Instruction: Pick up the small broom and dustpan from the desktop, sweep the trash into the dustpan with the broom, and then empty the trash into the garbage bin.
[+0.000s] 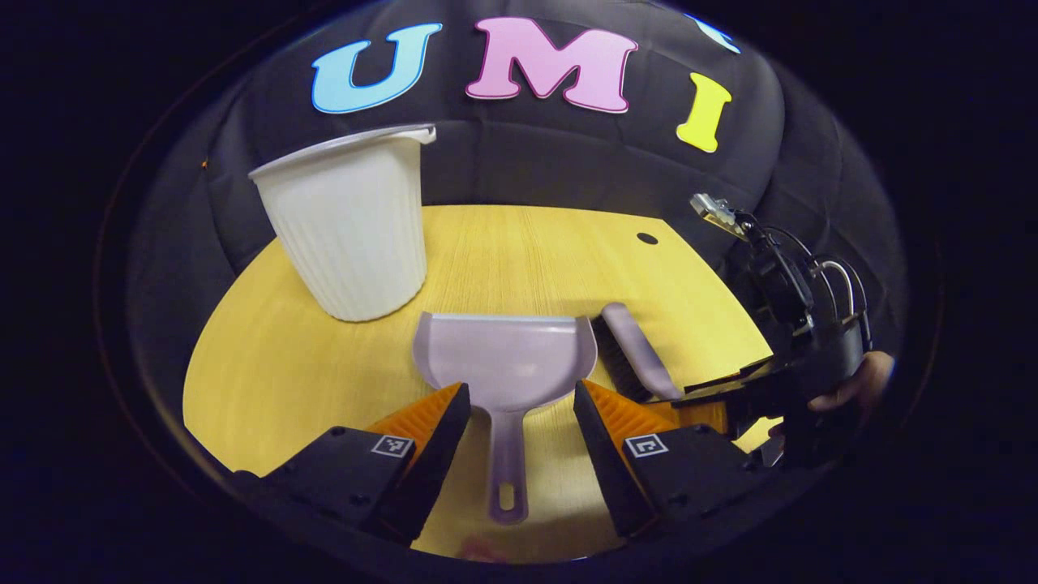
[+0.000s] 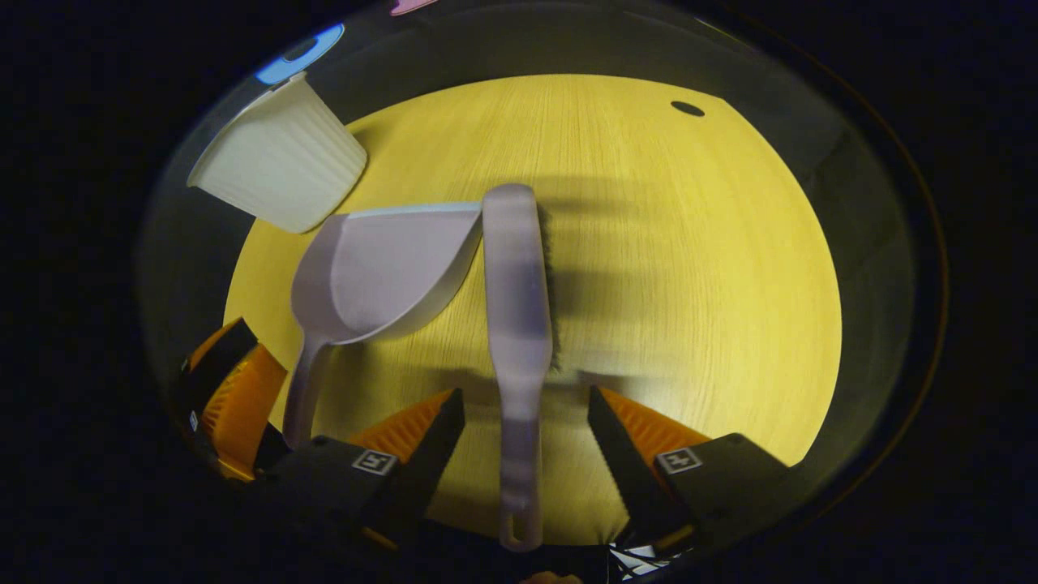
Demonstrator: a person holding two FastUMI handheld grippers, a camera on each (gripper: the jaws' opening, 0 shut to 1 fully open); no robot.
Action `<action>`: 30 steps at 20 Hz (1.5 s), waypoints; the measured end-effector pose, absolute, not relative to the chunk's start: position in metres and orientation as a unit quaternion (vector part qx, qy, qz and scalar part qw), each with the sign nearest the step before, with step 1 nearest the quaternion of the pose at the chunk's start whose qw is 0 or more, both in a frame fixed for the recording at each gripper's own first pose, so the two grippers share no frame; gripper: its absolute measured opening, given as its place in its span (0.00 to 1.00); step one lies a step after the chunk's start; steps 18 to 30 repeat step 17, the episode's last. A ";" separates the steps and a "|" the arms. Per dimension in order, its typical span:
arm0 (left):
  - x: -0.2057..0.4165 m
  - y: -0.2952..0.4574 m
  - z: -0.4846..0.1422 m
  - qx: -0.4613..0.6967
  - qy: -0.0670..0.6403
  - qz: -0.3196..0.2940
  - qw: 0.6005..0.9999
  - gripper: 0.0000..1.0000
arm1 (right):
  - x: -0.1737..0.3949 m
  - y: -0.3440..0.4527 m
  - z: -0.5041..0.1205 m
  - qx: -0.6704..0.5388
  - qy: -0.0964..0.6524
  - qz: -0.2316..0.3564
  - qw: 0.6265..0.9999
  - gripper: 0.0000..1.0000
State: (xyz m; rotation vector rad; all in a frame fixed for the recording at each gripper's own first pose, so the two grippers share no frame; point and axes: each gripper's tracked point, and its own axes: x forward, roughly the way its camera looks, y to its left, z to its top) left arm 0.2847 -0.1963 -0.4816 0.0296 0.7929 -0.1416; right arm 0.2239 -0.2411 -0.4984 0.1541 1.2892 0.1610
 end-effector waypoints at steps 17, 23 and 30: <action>0.219 -0.157 -0.231 0.002 0.090 -0.080 0.993 0.75 | 0.270 -0.225 -0.282 0.067 0.053 0.046 0.995 0.88; 0.219 -0.157 -0.231 0.002 0.090 -0.080 0.993 0.75 | 0.270 -0.225 -0.282 0.067 0.053 0.046 0.995 0.88; 0.219 -0.157 -0.231 0.002 0.090 -0.080 0.993 0.75 | 0.270 -0.225 -0.282 0.067 0.053 0.046 0.995 0.88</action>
